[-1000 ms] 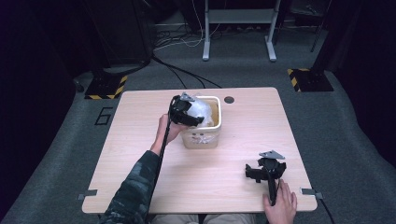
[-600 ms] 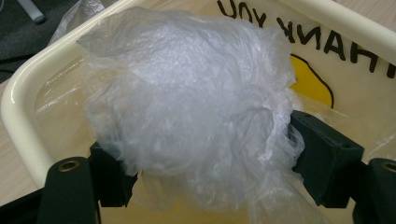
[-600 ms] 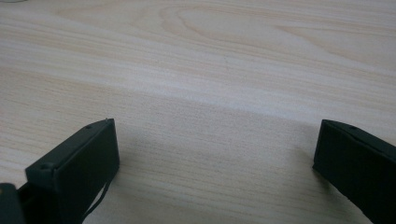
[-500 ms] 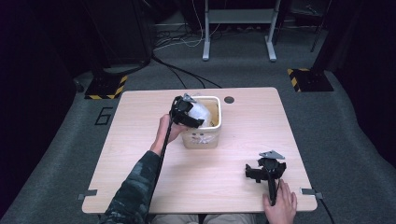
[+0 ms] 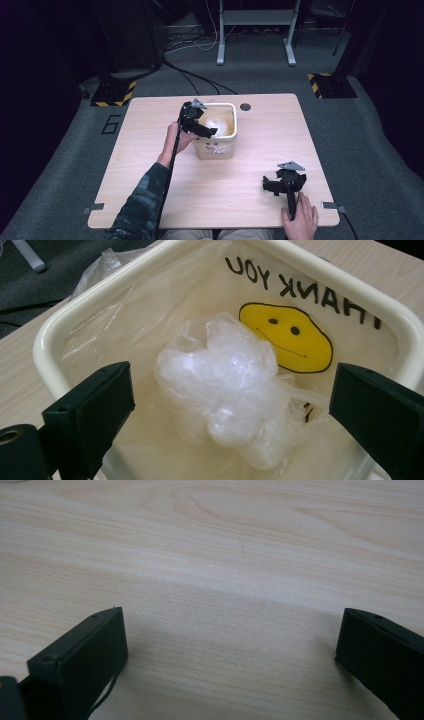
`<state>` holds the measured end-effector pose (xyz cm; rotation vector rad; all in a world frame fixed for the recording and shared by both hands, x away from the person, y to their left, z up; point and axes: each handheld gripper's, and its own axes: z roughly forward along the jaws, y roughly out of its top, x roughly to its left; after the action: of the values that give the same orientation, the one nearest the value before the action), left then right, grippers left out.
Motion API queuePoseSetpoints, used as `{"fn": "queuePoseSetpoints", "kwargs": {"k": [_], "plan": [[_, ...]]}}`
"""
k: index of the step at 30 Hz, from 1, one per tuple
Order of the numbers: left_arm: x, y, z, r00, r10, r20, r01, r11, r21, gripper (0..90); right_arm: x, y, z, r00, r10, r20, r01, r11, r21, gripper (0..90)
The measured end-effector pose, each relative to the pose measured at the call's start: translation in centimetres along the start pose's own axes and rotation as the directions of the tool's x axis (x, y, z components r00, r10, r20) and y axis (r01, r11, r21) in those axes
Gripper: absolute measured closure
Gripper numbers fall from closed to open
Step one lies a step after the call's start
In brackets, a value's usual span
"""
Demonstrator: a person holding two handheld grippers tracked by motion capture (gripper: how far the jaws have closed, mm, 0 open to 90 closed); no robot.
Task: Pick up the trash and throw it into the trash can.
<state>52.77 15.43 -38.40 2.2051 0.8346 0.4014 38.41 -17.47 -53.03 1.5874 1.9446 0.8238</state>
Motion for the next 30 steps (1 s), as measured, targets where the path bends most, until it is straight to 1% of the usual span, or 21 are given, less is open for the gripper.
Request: {"fn": "queuePoseSetpoints", "kwargs": {"k": [3,4,5,6,7,8,9,10,12,13,17,19,21,22,23,24,26,27,28,29,30], "plan": [[-0.3,0.0,-1.0,1.0,0.004,-0.002,-0.004,0.9999,-0.012,2.9,0.0,0.0,0.0,1.0,0.0,0.0,0.0,1.0,0.0,0.0],[-0.5,-0.1,-1.8,0.9999,0.011,-0.011,-0.011,0.9996,-0.025,2.8,0.0,0.0,0.0,1.0,0.0,0.0,0.0,1.0,0.0,0.0],[-0.6,-0.2,-2.2,0.9998,0.015,-0.013,-0.015,0.9994,-0.03,2.9,0.0,0.0,0.0,1.0,0.0,0.0,0.0,1.0,0.0,0.0],[-0.6,-0.2,-2.2,0.9998,0.015,-0.013,-0.015,0.9994,-0.03,3.0,0.0,0.0,0.0,1.0,0.0,0.0,0.0,1.0,0.0,0.0],[-0.8,-0.5,-3.0,0.9995,0.025,-0.019,-0.025,0.9992,-0.031,3.0,0.0,0.0,0.0,1.0,0.0,0.0,0.0,1.0,0.0,0.0],[-0.9,-0.7,-3.4,0.9993,0.029,-0.024,-0.03,0.999,-0.035,3.0,0.0,0.0,0.0,1.0,0.0,0.0,0.0,1.0,0.0,0.0],[-0.9,-0.7,-3.4,0.9993,0.029,-0.024,-0.03,0.999,-0.035,3.4,0.0,0.0,0.0,1.0,0.0,0.0,0.0,1.0,0.0,0.0],[-1.1,-1.4,-4.1,0.9986,0.034,-0.04,-0.035,0.9985,-0.042,3.4,0.0,0.0,0.0,1.0,0.0,0.0,0.0,1.0,0.0,0.0],[-1.2,-2.2,-4.7,0.9982,0.033,-0.05,-0.036,0.998,-0.051,3.5,0.0,0.0,0.0,1.0,-0.001,0.0,0.001,1.0,0.0,0.0],[-1.2,-2.2,-4.7,0.9982,0.033,-0.05,-0.036,0.998,-0.051,3.5,0.0,0.0,0.0,1.0,-0.001,0.0,0.001,1.0,0.001,0.0],[-1.4,-3.8,-5.6,0.9974,0.032,-0.064,-0.036,0.9974,-0.062,3.6,0.0,0.0,0.0,1.0,0.0,0.0,0.0,1.0,0.0,0.0],[-1.4,-4.9,-6.0,0.9972,0.014,-0.073,-0.02,0.9968,-0.078,3.6,0.0,0.0,0.0,1.0,0.0,0.0,0.0,1.0,0.0,0.0],[-1.4,-5.6,-6.2,0.9965,0.009,-0.083,-0.016,0.9966,-0.081,3.5,0.0,0.0,0.0,1.0,0.0,0.0,0.0,1.0,0.0,0.0],[-1.4,-5.6,-6.2,0.9965,0.009,-0.083,-0.016,0.9966,-0.081,3.6,0.0,0.0,0.0,1.0,0.0,0.0,0.0,1.0,0.0,0.0],[-1.4,-6.3,-6.4,0.9954,0.005,-0.095,-0.013,0.9965,-0.082,3.6,0.0,0.0,0.0,1.0,0.0,0.0,0.0,1.0,0.0,0.0],[-1.4,-6.3,-6.4,0.9954,0.005,-0.095,-0.013,0.9965,-0.082,3.5,0.0,0.0,0.0,1.0,0.0,0.0,0.0,1.0,0.0,0.0],[-1.5,-7.2,-6.5,0.9949,-0.005,-0.101,-0.004,0.9965,-0.084,3.4,0.0,0.0,0.0,1.0,0.0,0.0,0.0,1.0,0.0,0.0],[-1.6,-8.2,-6.6,0.9935,-0.01,-0.113,0.001,0.9965,-0.084,3.7,0.0,0.0,0.0,1.0,0.0,0.0,0.0,1.0,0.0,0.0],[-1.6,-8.2,-6.6,0.9935,-0.01,-0.113,0.001,0.9965,-0.084,3.7,0.0,0.0,0.0,1.0,0.0,0.0,0.0,1.0,0.0,0.0],[-1.6,-9.3,-6.6,0.9923,-0.023,-0.122,0.013,0.9967,-0.08,3.7,0.0,0.0,0.0,1.0,0.0,0.0,0.0,1.0,0.0,0.0],[-1.6,-10.0,-6.6,0.9919,-0.028,-0.124,0.018,0.9968,-0.078,3.8,0.0,0.0,0.0,1.0,0.0,0.0,0.0,1.0,0.0,0.0]]}}
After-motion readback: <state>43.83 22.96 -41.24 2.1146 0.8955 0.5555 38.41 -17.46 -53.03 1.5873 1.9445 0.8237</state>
